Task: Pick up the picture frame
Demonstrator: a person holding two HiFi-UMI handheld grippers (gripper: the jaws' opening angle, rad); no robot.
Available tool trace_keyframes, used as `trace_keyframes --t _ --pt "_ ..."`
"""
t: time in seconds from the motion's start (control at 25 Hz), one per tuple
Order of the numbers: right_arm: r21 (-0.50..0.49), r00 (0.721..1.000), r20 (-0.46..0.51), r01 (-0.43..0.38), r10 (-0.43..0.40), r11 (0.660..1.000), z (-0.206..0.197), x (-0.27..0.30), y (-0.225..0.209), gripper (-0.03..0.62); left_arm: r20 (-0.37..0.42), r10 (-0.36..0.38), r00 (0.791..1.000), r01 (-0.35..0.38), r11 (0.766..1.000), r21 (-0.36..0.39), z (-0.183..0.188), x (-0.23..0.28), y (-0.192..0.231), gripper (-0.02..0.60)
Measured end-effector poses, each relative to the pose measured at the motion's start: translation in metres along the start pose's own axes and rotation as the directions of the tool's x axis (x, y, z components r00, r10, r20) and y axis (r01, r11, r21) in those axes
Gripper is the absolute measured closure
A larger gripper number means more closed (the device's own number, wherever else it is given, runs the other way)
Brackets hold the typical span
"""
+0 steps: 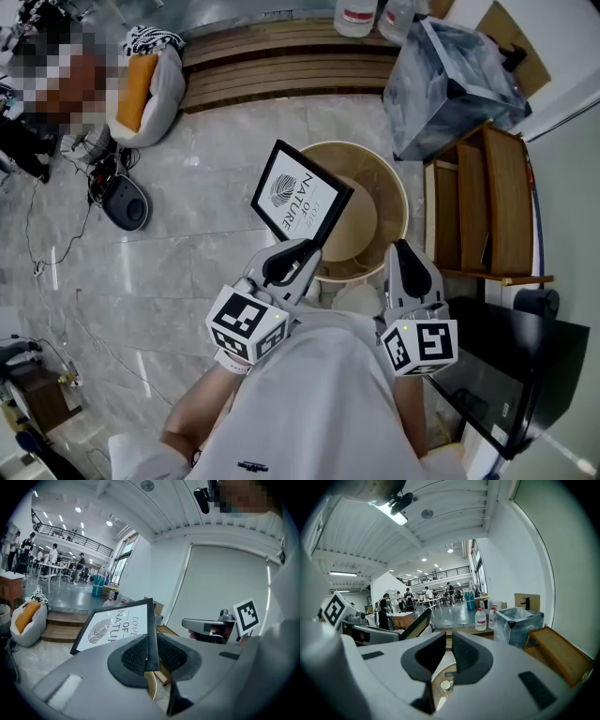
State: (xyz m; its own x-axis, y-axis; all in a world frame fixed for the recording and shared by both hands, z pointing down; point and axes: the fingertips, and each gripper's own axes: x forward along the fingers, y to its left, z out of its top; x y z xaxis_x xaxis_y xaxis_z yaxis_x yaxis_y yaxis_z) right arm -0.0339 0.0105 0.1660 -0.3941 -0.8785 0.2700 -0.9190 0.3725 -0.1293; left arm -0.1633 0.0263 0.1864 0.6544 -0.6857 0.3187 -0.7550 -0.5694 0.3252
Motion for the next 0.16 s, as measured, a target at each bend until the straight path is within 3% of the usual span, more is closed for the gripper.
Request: trace_keyframes --t 0.16 --pt "0.011 1.000 -0.001 -0.001 0.001 1.000 -0.0018 0.0025 0.0007 0.576 0.003 -0.002 1.000 0.002 1.000 -0.001 -0.0007 -0.0001 0.0019 0.518"
